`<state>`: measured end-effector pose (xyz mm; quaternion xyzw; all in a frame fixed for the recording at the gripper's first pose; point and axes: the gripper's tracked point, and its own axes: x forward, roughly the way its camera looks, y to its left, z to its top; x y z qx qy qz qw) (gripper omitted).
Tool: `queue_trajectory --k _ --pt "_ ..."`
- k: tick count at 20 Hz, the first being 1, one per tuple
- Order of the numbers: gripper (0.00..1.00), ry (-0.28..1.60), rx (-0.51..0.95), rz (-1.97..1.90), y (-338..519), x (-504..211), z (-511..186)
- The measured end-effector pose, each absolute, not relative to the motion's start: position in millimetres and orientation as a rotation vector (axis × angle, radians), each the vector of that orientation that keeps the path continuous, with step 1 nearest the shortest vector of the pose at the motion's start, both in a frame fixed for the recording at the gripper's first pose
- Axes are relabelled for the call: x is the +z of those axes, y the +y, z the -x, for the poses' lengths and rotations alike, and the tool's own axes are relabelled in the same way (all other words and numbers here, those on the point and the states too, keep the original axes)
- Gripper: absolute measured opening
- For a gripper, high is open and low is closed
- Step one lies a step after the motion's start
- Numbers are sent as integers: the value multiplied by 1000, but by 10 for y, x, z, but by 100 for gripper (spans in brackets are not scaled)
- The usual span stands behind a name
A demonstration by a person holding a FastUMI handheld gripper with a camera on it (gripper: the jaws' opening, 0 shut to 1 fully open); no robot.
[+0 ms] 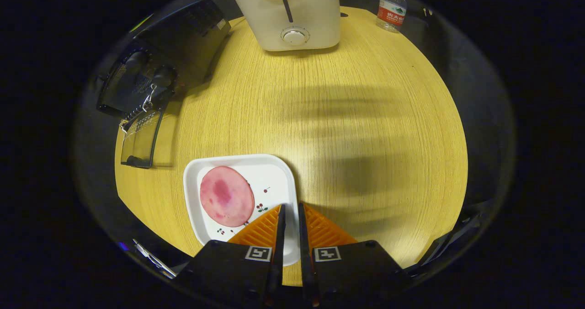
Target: Open the toaster oven, put the food inside, and close the toaster oven door.
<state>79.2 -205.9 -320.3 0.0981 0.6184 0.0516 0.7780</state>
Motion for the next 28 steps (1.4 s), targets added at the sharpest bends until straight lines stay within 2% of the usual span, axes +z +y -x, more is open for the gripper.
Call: queue_trajectory --k 1,4,6,14,19,28 --pt "11 1329 124 -214 -2043 -3204 -807" --pt "3 1337 145 -268 -2076 -3201 -809" --pt "2 1343 168 -327 -2071 -3162 -777" --pt "2 1341 201 -580 -2072 -3093 -751" --pt "2 1287 119 -761 -2107 -2952 -762" --pt "2 1156 142 -846 -1818 -2412 -706"
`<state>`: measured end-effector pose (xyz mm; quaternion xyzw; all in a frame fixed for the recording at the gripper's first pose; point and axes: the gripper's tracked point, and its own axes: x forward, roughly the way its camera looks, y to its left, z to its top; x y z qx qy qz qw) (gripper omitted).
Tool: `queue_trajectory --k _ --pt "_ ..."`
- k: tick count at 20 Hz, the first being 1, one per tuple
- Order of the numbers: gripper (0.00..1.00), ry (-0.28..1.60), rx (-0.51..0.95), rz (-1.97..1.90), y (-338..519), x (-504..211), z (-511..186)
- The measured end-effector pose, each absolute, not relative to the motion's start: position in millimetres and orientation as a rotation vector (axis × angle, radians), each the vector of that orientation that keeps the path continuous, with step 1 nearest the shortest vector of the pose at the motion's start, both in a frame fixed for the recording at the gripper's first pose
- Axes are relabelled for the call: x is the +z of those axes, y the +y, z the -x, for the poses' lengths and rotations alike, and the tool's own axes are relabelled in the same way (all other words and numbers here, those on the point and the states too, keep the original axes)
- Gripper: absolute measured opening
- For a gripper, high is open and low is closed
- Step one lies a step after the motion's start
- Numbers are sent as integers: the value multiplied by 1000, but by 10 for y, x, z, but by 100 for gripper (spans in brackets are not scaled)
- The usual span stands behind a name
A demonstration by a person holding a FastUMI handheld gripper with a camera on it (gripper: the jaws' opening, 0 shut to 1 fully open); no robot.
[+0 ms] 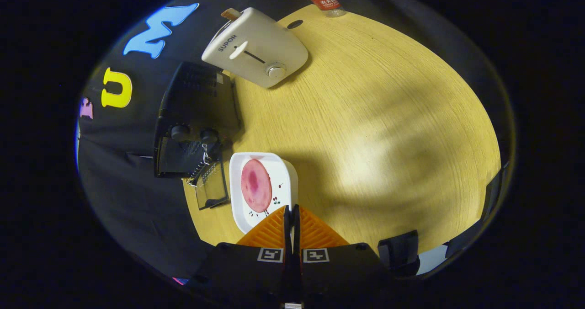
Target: Open the toaster oven, put the food inside, and close the toaster oven door.
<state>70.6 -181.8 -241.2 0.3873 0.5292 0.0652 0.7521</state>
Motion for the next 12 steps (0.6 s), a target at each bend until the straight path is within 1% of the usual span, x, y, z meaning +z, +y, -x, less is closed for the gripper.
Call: queue_trajectory --k 5,12 --pt "2 1076 146 -890 -1458 -2048 -594" --pt "2 994 167 -1028 -617 -1719 -296"
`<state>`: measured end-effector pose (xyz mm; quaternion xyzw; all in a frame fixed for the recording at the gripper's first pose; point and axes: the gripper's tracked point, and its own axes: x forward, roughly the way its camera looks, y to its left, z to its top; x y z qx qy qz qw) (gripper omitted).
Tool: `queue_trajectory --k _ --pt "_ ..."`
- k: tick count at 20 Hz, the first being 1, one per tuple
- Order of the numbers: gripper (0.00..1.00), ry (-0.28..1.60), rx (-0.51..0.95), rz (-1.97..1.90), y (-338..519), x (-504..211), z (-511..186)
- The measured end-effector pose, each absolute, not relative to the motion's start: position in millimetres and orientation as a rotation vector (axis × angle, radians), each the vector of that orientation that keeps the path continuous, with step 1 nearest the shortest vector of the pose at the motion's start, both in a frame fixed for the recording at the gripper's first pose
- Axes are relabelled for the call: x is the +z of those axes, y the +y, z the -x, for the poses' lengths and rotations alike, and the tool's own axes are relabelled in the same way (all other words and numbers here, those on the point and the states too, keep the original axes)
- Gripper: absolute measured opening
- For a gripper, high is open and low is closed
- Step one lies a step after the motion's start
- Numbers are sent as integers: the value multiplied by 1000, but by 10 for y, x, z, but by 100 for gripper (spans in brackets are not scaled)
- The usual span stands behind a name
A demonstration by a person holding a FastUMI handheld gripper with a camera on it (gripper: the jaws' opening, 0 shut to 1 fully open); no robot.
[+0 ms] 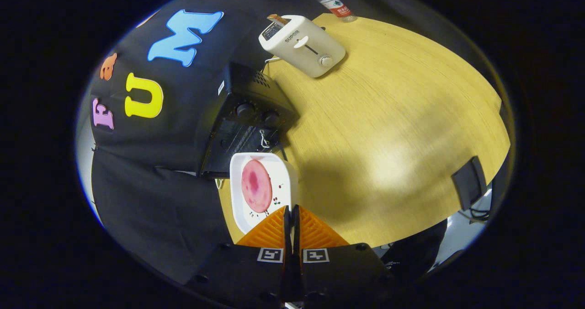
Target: Open the toaster oven, put the food inside, and close the toaster oven door.
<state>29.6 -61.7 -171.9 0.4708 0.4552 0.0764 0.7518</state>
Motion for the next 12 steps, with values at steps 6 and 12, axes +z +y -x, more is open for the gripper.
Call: queue_trajectory --k 6,12 --pt "2 948 179 -1083 -47 -1529 -273" --pt "2 921 182 -1120 350 -1519 -644"
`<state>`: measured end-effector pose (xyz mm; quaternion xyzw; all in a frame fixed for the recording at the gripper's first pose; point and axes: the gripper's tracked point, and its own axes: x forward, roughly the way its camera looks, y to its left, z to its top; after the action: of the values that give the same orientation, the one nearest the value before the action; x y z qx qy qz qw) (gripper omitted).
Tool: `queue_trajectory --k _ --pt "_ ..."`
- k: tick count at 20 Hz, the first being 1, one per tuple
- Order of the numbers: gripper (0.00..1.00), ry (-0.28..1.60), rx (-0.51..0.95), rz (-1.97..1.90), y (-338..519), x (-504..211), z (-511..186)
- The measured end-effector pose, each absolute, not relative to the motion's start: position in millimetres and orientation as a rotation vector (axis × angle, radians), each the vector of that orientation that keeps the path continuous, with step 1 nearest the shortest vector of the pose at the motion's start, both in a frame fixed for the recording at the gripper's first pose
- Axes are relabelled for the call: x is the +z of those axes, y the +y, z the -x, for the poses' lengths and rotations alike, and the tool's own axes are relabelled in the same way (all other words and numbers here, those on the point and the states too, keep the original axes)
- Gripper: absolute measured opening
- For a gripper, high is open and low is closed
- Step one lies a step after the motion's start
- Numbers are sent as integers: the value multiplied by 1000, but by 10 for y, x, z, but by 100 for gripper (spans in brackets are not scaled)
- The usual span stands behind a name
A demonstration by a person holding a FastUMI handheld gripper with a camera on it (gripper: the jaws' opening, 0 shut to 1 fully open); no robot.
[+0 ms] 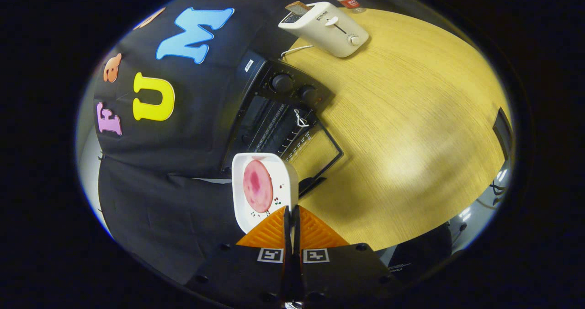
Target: Open the toaster oven, put the food inside, and close the toaster oven door.
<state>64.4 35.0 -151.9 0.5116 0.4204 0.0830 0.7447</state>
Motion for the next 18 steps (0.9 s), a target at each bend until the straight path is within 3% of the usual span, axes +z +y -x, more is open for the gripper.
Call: queue_trajectory --k 11,18 --pt "2 948 127 -1207 777 -1934 -1497" --pt "2 822 14 -1315 759 -2121 -2012"
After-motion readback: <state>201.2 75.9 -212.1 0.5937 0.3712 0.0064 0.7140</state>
